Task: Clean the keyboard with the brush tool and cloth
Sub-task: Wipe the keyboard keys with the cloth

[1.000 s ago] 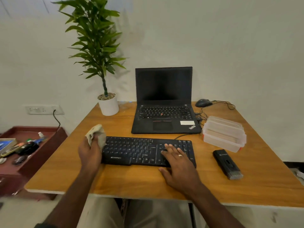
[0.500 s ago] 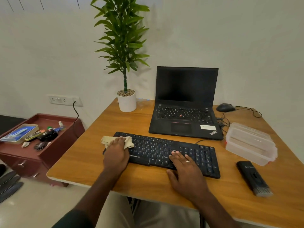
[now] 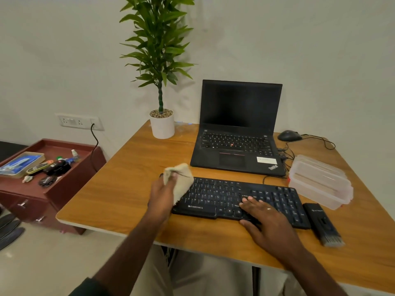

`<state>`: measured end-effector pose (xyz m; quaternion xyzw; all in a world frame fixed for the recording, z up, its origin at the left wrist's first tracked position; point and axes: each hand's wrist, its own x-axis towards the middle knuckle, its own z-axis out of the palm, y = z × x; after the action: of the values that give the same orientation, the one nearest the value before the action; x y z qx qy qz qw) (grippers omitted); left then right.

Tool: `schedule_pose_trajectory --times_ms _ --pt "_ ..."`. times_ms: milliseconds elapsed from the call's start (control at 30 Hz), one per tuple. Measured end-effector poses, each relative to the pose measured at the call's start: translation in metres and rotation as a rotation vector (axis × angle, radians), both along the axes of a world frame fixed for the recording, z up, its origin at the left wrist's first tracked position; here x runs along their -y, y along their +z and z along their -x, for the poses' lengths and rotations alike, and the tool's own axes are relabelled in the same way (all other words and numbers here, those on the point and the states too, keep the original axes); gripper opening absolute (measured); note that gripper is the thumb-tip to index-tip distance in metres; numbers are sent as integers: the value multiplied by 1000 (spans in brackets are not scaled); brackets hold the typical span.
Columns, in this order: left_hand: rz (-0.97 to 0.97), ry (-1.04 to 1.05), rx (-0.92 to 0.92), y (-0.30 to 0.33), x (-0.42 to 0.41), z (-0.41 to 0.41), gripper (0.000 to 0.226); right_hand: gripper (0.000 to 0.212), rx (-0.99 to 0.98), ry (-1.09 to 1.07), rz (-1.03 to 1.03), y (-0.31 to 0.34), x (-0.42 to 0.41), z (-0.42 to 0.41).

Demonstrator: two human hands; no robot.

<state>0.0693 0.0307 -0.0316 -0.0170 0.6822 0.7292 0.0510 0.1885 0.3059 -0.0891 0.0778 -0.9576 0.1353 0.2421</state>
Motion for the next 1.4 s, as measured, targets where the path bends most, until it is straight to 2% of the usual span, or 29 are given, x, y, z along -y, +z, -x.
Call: schedule_pose_trajectory --times_ms 67,100,200,233,300,367,433,500,667,767,833,900,1033,1100,1133,1200,1300,1333,1400 --pt "-205 225 82 9 19 12 16 51 -23 0 5 0 1 -1" --pt "-205 334 49 13 29 17 17 51 -31 -1 9 0 1 -1" --pt "183 544 -225 12 53 25 15 52 -52 -7 -1 -1 3 0" --pt "288 511 -286 7 55 24 14 52 -53 -6 -9 -2 3 1" --pt "498 288 -339 -7 49 19 19 52 -51 0 -14 -4 3 1" --pt "847 41 -379 -20 34 15 33 52 -54 3 -17 -3 4 1" --pt "1113 -81 -423 -22 16 15 46 51 -61 3 -25 -2 6 2" --pt "1223 -116 -399 -12 -4 10 48 51 -54 8 -20 -1 6 2" --pt "1331 -292 -389 0 -60 -18 53 51 -40 -7 -28 -2 6 1" --pt "1272 -355 -448 -1 -84 -31 52 51 -41 -30 -50 -1 7 0" --pt "1140 -379 -465 -2 -93 -34 45 51 -47 -41 -52 1 8 -1" --pt "874 -299 -355 1 -93 -29 34 50 -41 -38 -33 1 8 -1" --pt "81 -44 163 19 -62 1 30 51 -1 -6 3 -3 4 -1" --pt "-166 80 236 26 -33 9 24 51 -10 -8 -5 -3 4 0" --pt "-213 145 218 27 -18 13 21 50 -13 -12 -10 -2 4 0" --pt "-102 325 80 28 10 19 18 50 -9 -22 -18 -2 5 0" --pt "318 512 -241 27 35 18 27 50 4 -30 -15 -2 5 1" --pt "431 487 -297 25 34 14 28 50 7 -30 -15 -1 5 1" --pt "649 291 -320 15 21 2 25 49 1 -32 -37 0 7 0"
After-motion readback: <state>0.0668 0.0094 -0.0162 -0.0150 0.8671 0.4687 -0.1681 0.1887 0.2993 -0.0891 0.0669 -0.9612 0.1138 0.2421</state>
